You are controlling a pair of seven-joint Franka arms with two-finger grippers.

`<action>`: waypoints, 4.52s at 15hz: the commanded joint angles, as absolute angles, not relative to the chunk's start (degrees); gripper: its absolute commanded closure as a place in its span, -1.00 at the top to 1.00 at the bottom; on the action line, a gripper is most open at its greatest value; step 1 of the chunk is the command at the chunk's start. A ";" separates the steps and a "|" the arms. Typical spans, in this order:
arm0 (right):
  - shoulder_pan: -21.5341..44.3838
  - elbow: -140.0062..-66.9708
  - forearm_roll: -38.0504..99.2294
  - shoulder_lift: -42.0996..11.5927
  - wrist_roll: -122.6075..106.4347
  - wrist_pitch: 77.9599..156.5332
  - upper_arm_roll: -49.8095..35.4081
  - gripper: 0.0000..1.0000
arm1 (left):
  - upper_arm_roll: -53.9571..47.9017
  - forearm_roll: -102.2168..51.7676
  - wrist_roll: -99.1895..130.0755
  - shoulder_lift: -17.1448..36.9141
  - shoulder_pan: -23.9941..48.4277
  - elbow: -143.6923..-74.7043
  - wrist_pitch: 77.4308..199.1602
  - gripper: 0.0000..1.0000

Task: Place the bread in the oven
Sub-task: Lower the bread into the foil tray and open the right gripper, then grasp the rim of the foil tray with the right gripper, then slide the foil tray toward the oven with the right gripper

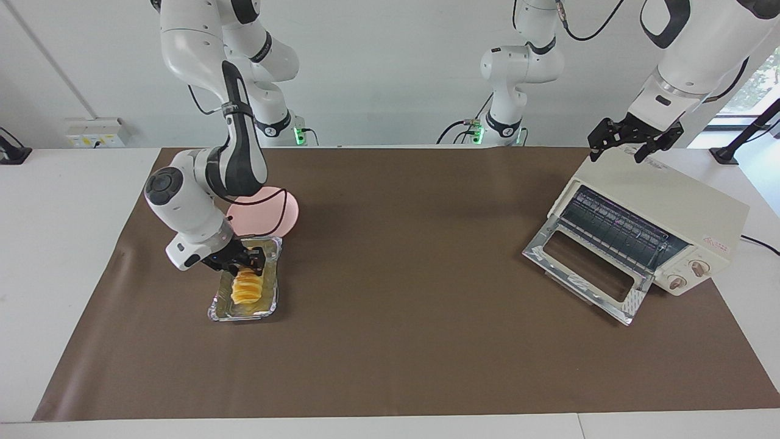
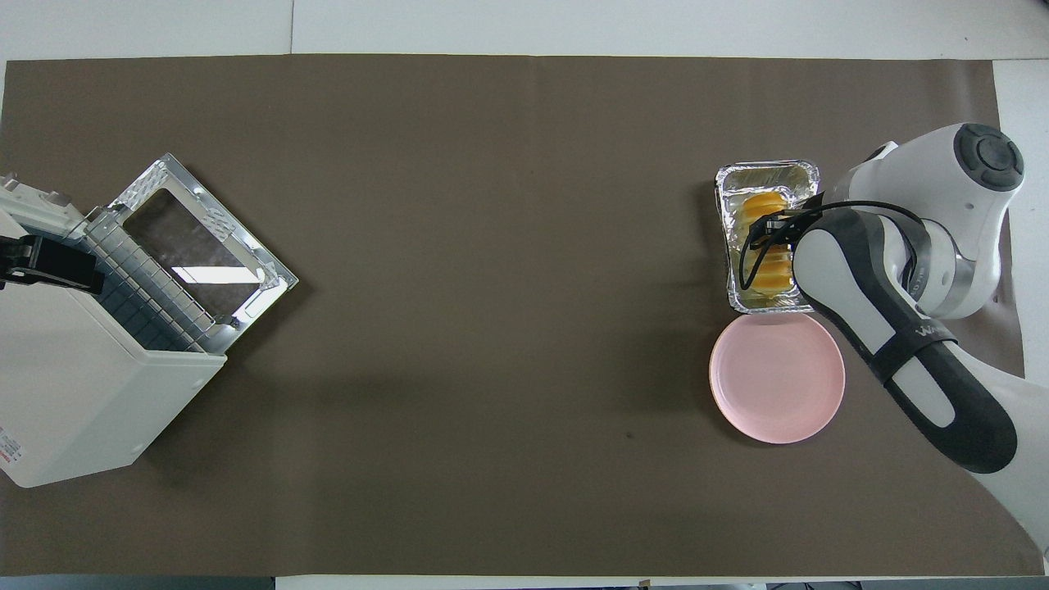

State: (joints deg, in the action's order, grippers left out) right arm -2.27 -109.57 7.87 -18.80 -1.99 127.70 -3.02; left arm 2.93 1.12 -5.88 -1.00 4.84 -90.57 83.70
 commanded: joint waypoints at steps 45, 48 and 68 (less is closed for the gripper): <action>19.93 -90.11 6.60 -25.38 14.56 121.46 -3.17 -1.00 | 2.81 1.32 -6.50 -2.20 4.48 -92.29 84.81 1.00; 24.59 -87.10 5.54 -31.54 21.34 124.52 -3.43 -1.00 | 2.81 1.32 -6.50 -2.28 4.57 -92.29 84.81 1.00; 22.60 -79.99 5.36 -29.99 24.17 114.54 -2.90 1.00 | 2.81 1.32 -6.59 -2.46 4.75 -92.55 83.85 1.00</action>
State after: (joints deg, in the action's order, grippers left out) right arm 25.59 -83.13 6.35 -32.87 23.30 120.71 -2.25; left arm 2.92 1.12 -5.88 -1.00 4.84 -90.60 83.62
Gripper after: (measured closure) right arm 0.044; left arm 0.000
